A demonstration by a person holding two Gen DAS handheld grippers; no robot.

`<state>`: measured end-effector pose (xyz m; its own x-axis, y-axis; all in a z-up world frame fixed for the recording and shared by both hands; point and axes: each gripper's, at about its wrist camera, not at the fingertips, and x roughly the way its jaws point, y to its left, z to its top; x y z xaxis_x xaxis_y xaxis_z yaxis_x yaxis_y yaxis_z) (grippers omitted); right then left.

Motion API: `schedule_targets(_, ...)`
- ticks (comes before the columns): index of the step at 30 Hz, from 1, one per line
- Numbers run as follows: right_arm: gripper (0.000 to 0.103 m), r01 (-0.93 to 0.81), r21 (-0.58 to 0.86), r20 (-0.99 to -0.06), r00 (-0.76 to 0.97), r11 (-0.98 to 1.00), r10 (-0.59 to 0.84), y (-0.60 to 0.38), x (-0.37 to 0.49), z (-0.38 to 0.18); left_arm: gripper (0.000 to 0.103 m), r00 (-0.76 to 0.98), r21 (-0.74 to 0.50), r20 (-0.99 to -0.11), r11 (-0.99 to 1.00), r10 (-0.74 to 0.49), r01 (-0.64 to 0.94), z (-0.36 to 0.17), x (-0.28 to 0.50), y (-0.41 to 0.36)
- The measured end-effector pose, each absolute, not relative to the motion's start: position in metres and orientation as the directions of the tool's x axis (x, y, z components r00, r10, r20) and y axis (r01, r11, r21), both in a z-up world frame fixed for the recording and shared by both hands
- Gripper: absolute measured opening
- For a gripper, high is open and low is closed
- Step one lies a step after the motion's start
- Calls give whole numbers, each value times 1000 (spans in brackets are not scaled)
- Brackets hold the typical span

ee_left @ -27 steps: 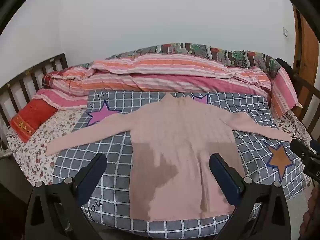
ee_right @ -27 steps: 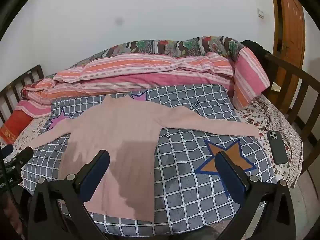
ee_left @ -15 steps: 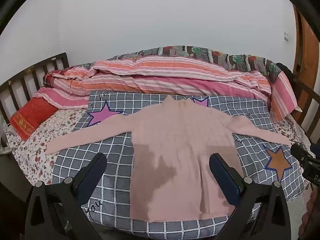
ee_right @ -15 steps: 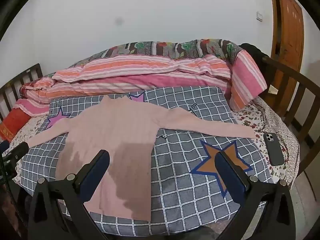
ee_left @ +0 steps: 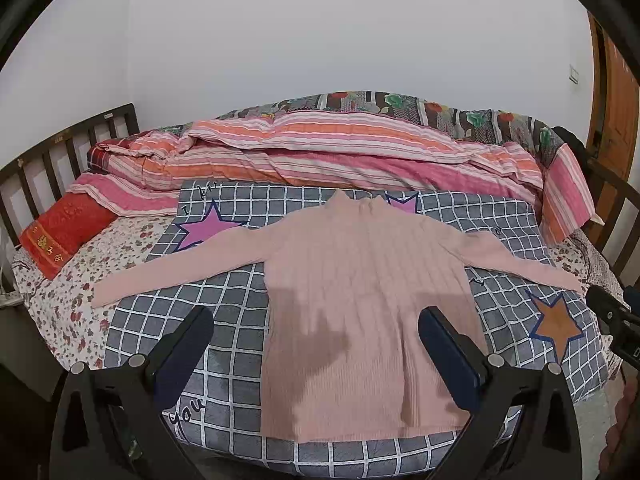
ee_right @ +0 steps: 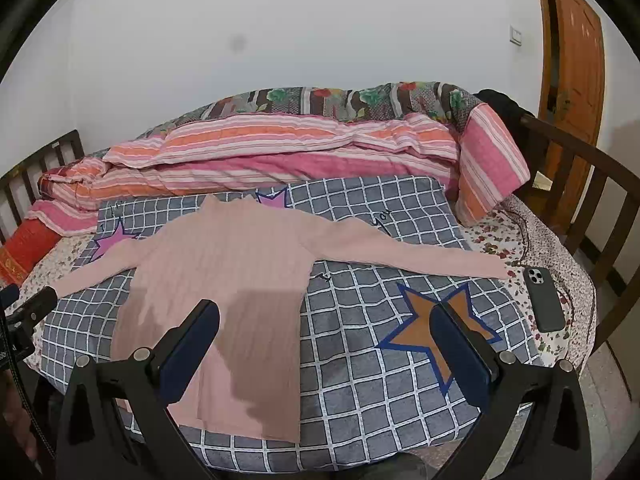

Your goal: Fold small clothes

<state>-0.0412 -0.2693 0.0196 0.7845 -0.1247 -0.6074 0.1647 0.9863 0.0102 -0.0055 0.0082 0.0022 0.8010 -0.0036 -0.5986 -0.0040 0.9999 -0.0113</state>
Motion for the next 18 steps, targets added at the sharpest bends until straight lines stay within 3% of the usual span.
schedule_targets(18,103,162,19,-590,799,987,-120,-267,-46,20,103,800,-12,-600,1000,-5,-3,3,-8,7)
